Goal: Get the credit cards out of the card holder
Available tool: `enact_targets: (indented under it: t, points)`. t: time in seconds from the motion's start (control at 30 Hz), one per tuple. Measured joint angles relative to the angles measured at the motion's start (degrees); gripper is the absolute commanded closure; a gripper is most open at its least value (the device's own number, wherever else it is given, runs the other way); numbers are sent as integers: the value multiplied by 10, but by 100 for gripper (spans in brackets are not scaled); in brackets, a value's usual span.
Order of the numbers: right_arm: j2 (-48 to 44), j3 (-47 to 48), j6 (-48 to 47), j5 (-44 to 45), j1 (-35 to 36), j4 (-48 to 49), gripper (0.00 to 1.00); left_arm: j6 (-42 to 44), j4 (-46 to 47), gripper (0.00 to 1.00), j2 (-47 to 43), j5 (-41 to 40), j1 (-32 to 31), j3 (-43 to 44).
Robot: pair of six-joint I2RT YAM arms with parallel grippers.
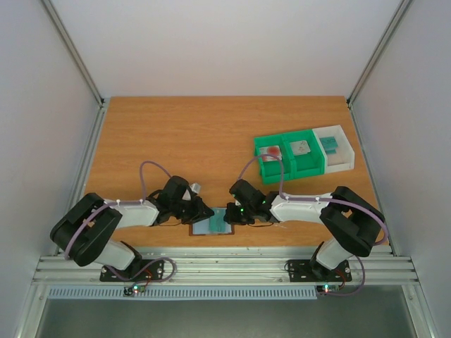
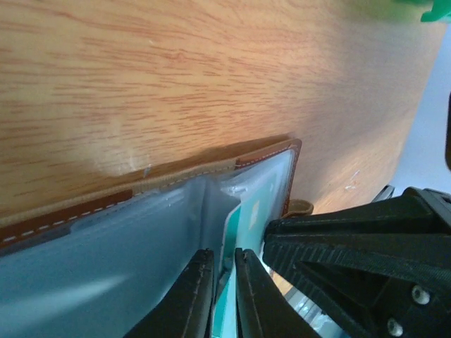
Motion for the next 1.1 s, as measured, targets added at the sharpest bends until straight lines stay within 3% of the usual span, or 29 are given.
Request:
enact_targets:
  t: [0.07, 0.27, 0.7, 1.1]
  points:
    - [0, 0, 0, 0, 0, 1, 90, -7, 3, 100, 3, 2, 0, 0]
    - [0, -1, 0, 1, 0, 2, 90, -6, 5, 100, -11, 4, 0, 0]
    - [-7, -6, -2, 3, 0, 4, 86, 14, -99, 100, -123, -50, 6, -4]
    - [-138, -43, 34, -17, 0, 53, 60, 12, -190, 100, -267, -108, 13, -2]
